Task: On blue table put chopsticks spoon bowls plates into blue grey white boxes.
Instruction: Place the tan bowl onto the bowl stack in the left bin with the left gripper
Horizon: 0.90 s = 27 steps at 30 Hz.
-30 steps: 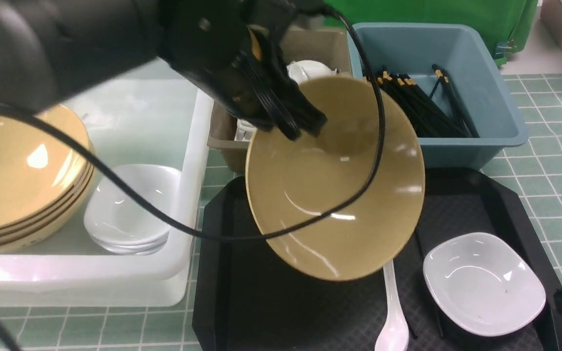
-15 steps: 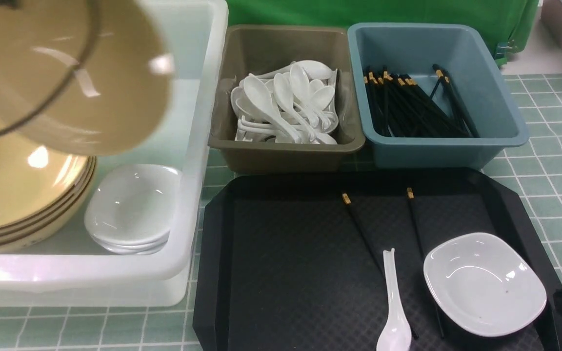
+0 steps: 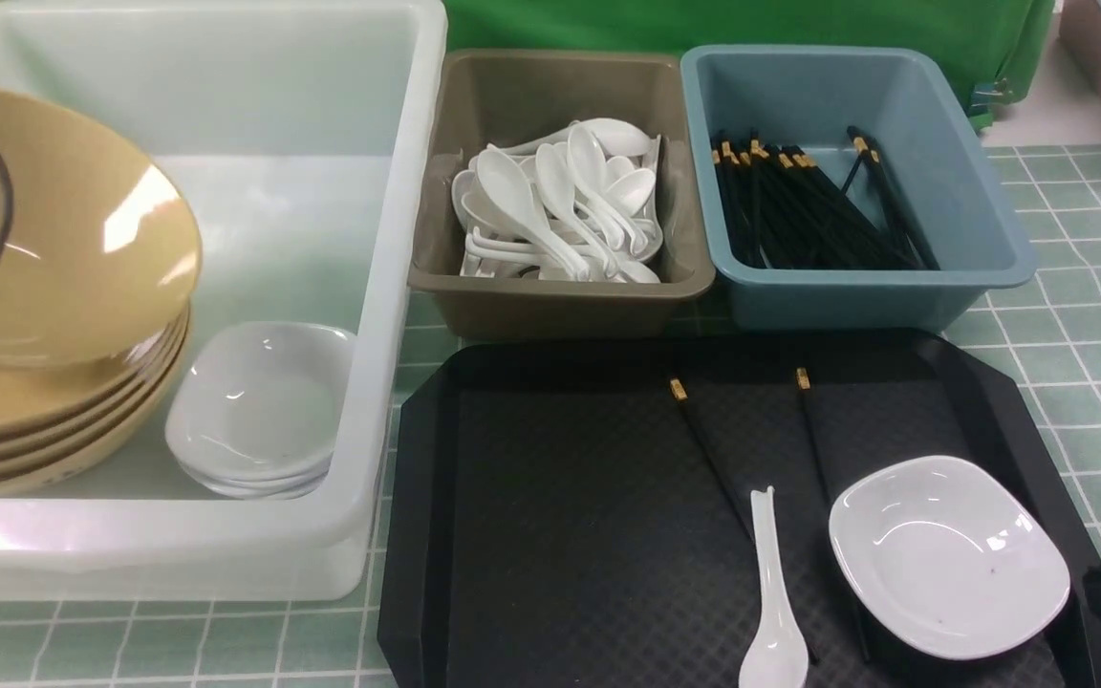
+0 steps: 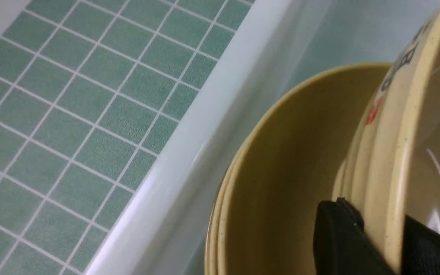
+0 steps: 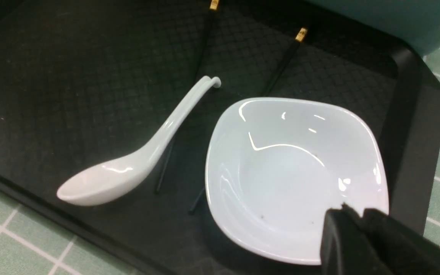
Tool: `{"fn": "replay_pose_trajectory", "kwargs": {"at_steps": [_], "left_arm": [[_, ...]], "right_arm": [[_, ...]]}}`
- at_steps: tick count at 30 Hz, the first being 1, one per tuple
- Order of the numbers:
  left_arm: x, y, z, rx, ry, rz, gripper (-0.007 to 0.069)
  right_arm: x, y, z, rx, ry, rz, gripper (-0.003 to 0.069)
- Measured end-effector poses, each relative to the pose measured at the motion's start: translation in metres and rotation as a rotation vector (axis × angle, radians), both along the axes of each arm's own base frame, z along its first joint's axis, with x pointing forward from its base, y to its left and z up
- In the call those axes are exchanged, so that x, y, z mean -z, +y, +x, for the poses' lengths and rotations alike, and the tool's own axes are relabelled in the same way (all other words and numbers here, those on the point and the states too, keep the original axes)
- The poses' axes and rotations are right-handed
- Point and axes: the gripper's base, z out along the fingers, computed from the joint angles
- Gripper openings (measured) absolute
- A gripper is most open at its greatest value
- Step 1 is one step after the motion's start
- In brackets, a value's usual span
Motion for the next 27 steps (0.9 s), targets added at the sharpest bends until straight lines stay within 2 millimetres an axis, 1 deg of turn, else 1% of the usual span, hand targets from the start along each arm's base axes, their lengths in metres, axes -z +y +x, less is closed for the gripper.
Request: {"fn": "replay_pose_trajectory", "kwargs": {"at_steps": [3,5,6,7,8,9,10,11,12,14,15,16,19,22,23,27], "left_arm": [[0.014,0.002,0.004,-0.004,0.035,-0.018,0.005],[0.027,0.003,0.007,-0.006,0.088,-0.035,0.013],[0.03,0.003,0.007,-0.007,0.099,-0.039,0.0157],[0.032,0.003,0.007,-0.009,0.117,-0.045,0.0205],[0.032,0.003,0.006,-0.01,0.125,-0.047,0.0225],[0.034,0.003,0.005,-0.012,0.145,-0.054,0.0308],[0.035,0.003,0.004,-0.014,0.155,-0.057,0.0359],[0.035,0.002,0.004,-0.014,0.163,-0.06,0.0389],[0.034,0.002,0.003,-0.014,0.166,-0.061,0.0451],[0.032,-0.001,0.001,-0.014,0.173,-0.07,0.0512],[0.031,-0.001,0.0,-0.015,0.172,-0.071,0.0525],[0.028,-0.003,-0.003,-0.014,0.176,-0.073,0.0563],[0.019,-0.006,-0.01,-0.016,0.169,-0.069,0.0605],[0.002,-0.008,-0.022,-0.016,0.143,-0.035,0.0605],[0.0,-0.009,-0.023,-0.017,0.141,-0.032,0.0605],[-0.032,-0.016,-0.047,-0.02,0.041,0.012,0.0601]], "right_arm": [[0.0,0.0,0.0,0.0,0.0,0.0,0.0099],[0.0,0.0,0.0,0.0,0.0,0.0,0.0099],[0.0,0.0,0.0,0.0,0.0,0.0,0.0099],[0.0,0.0,0.0,0.0,0.0,0.0,0.0099],[0.0,0.0,0.0,0.0,0.0,0.0,0.0099],[0.0,0.0,0.0,0.0,0.0,0.0,0.0099],[0.0,0.0,0.0,0.0,0.0,0.0,0.0099],[0.0,0.0,0.0,0.0,0.0,0.0,0.0099],[0.0,0.0,0.0,0.0,0.0,0.0,0.0099],[0.0,0.0,0.0,0.0,-0.002,0.001,0.0099],[0.0,0.0,0.0,0.0,-0.003,0.001,0.0099],[0.0,0.0,0.0,0.0,-0.003,0.001,0.0099],[0.0,0.0,0.0,0.001,-0.004,0.002,0.0099],[0.0,0.0,0.0,0.001,-0.006,0.002,0.0099],[0.0,0.0,0.0,0.001,-0.006,0.002,0.0099],[0.0,0.0,0.0,0.001,-0.006,0.002,0.0104]]}}
